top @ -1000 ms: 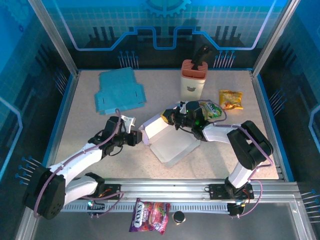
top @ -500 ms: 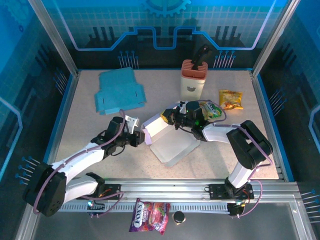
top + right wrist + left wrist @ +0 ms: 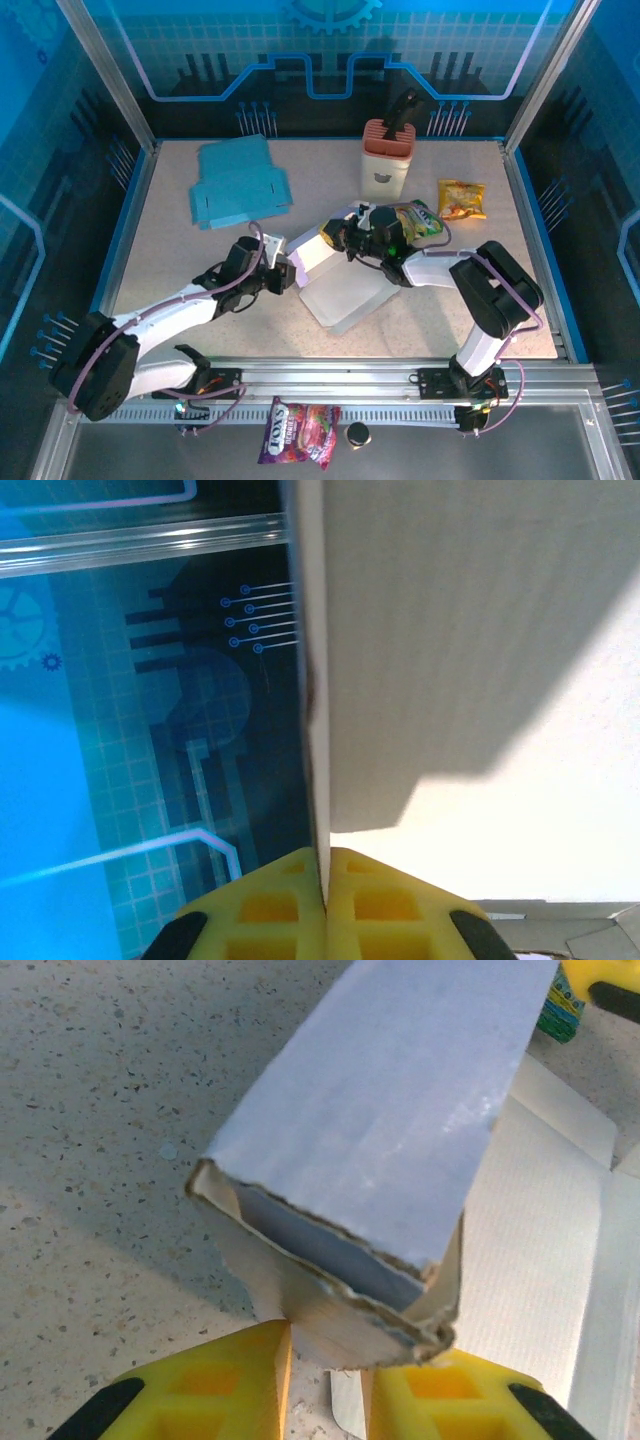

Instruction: Fold the paper box

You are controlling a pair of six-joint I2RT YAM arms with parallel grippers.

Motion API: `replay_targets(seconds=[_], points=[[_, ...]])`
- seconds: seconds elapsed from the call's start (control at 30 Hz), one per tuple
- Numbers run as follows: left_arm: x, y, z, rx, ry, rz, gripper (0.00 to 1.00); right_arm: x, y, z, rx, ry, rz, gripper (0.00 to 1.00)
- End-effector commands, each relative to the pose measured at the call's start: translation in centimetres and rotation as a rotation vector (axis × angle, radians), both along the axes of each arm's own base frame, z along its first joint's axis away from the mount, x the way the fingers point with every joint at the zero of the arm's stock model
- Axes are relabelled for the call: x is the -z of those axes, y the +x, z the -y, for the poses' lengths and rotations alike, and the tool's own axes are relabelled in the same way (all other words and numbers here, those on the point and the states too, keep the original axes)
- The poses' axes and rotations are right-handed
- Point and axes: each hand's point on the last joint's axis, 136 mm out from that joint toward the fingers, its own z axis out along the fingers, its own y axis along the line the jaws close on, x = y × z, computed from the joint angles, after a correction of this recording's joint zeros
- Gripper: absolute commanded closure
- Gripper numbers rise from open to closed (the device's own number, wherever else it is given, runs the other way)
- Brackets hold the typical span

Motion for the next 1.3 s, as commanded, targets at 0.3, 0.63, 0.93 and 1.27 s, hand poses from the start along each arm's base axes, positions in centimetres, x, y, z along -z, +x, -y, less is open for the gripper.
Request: replay_targets(seconds=[0.3, 0.63, 0.93, 1.27], points=[[1.2, 1.8, -0.4, -0.160, 0.022, 0.009, 0.72, 0.0, -0.6, -0.6, 0.029, 0.017, 0.023, 1.00], [1.7, 2.3, -0.3, -0.252, 0.090, 0.006, 0.74, 0.1, -0.7, -0.6, 0.041, 0.023, 0.016, 1.00], [1.1, 3.1, -0.2, -0.330, 0.115, 0.026, 0.86, 0.7, -0.8, -0.4, 0.052, 0.030, -0.003, 1.00], [1.6, 3.8, -0.2, -0.491, 0.190, -0.067, 0.99, 0.8, -1.0, -0.5, 0.072, 0.044, -0.031, 1.00]])
